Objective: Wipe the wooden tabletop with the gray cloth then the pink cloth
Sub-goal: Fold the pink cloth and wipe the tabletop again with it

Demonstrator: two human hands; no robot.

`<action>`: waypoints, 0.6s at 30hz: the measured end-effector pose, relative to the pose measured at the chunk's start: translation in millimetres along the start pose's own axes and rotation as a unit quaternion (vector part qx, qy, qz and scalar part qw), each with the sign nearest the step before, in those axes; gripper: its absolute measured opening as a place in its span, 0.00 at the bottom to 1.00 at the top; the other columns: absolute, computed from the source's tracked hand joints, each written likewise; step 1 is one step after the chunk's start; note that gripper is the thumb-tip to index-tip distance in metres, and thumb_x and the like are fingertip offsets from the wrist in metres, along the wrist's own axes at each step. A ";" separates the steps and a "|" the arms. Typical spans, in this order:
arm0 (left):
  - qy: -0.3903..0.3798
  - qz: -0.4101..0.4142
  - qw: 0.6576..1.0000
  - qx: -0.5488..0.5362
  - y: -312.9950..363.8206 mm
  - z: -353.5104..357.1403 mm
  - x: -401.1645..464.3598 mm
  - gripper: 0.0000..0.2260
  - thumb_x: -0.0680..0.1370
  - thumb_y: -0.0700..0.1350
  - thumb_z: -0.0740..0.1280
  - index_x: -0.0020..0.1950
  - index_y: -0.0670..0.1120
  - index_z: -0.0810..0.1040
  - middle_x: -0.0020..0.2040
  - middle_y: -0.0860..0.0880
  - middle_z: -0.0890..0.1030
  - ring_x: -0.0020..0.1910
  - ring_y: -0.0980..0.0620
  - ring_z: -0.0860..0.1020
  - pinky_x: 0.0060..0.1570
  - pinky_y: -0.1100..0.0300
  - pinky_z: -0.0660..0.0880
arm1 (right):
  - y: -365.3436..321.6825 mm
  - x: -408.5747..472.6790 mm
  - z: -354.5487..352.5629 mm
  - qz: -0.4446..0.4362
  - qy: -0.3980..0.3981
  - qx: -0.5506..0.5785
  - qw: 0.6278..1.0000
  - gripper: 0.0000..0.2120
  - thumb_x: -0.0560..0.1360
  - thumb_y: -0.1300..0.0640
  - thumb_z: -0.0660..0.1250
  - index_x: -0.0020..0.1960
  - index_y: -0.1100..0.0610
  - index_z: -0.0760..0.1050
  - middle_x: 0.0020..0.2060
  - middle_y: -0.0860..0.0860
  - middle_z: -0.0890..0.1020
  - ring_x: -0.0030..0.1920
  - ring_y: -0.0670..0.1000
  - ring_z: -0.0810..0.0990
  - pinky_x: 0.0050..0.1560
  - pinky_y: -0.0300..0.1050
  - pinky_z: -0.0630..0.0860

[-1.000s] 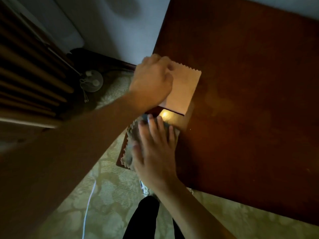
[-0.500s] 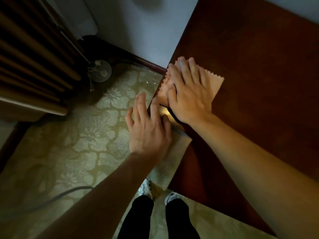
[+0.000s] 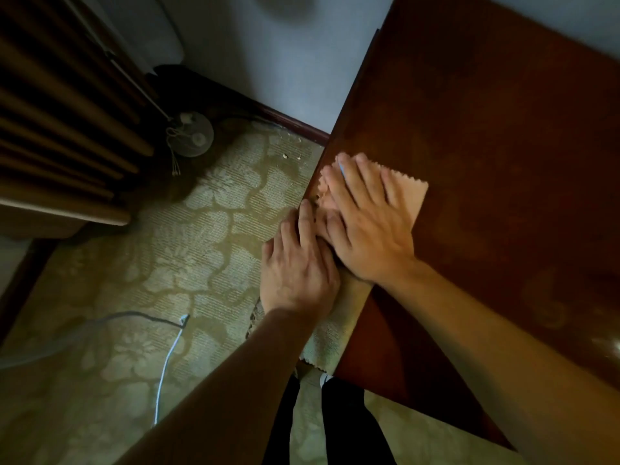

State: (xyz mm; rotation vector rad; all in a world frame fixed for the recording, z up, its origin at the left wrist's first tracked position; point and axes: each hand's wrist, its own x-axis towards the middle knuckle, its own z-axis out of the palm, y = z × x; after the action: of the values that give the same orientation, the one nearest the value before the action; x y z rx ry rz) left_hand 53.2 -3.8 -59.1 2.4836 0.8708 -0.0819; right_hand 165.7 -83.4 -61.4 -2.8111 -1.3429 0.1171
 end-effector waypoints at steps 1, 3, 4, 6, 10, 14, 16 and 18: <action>-0.002 0.001 1.000 0.001 -0.5 -0.2 0.0 0.26 0.83 0.50 0.53 0.80 0.42 0.58 0.73 0.41 0.70 0.67 0.43 0.74 0.63 0.47 0.70 | 6.7 8.8 -1.0 -0.007 0.004 -0.006 1.000 0.29 0.84 0.46 0.48 0.82 0.55 0.59 0.82 0.55 0.59 0.83 0.57 0.54 0.81 0.60 0.54; -0.003 -0.002 1.000 0.004 -1.0 -0.6 0.8 0.26 0.83 0.49 0.53 0.80 0.42 0.57 0.73 0.41 0.70 0.67 0.43 0.73 0.63 0.47 0.69 | 19.8 32.6 -3.5 0.016 -0.003 -0.012 1.000 0.29 0.84 0.45 0.48 0.83 0.54 0.57 0.83 0.54 0.58 0.83 0.55 0.53 0.81 0.58 0.51; -0.005 -0.001 1.000 0.005 -1.1 -0.8 1.3 0.26 0.83 0.49 0.53 0.80 0.42 0.57 0.73 0.41 0.70 0.67 0.43 0.73 0.63 0.47 0.69 | 24.4 44.1 -4.6 0.041 -0.014 -0.012 0.999 0.29 0.84 0.45 0.47 0.83 0.53 0.55 0.83 0.53 0.56 0.83 0.55 0.51 0.82 0.57 0.49; -0.007 0.003 1.000 0.005 -0.5 -0.8 1.4 0.26 0.83 0.49 0.52 0.80 0.43 0.56 0.73 0.42 0.70 0.67 0.44 0.72 0.64 0.47 0.69 | 26.1 54.6 -5.0 0.076 -0.023 -0.016 0.997 0.30 0.84 0.45 0.45 0.84 0.52 0.52 0.84 0.53 0.53 0.83 0.54 0.48 0.82 0.56 0.47; -0.004 0.003 1.000 0.001 -1.2 1.0 0.8 0.26 0.83 0.52 0.50 0.80 0.43 0.55 0.73 0.41 0.70 0.68 0.42 0.73 0.64 0.45 0.70 | 3.3 7.9 -2.5 0.058 -0.009 -0.009 0.998 0.30 0.84 0.45 0.44 0.84 0.54 0.54 0.83 0.54 0.54 0.83 0.56 0.49 0.82 0.59 0.49; 0.004 -0.002 1.000 -0.001 -1.4 1.8 0.6 0.27 0.83 0.54 0.52 0.79 0.43 0.56 0.72 0.40 0.71 0.66 0.42 0.75 0.63 0.44 0.72 | -8.3 -27.1 -1.2 0.030 -0.006 0.013 0.999 0.29 0.83 0.45 0.47 0.82 0.55 0.60 0.82 0.55 0.59 0.83 0.57 0.54 0.81 0.61 0.53; 0.001 0.003 1.000 0.003 -0.8 2.1 1.3 0.28 0.82 0.53 0.51 0.79 0.43 0.57 0.70 0.40 0.72 0.65 0.41 0.76 0.61 0.44 0.73 | 4.0 -12.3 -4.1 0.011 -0.010 -0.004 1.000 0.29 0.83 0.46 0.48 0.82 0.55 0.61 0.82 0.55 0.60 0.82 0.57 0.55 0.81 0.60 0.54; 0.009 0.002 1.000 0.005 -1.5 2.3 0.6 0.28 0.80 0.52 0.50 0.79 0.43 0.59 0.69 0.40 0.73 0.63 0.41 0.76 0.60 0.44 0.73 | 21.3 15.5 -8.0 0.007 -0.017 -0.014 1.000 0.29 0.83 0.45 0.47 0.83 0.53 0.58 0.82 0.53 0.58 0.83 0.55 0.53 0.82 0.57 0.50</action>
State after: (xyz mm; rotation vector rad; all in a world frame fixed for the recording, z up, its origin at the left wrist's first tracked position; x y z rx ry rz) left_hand 53.1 -3.6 -61.9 2.4984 0.8751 -0.0635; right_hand 192.6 -84.6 -55.5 -2.8550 -1.3424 0.1465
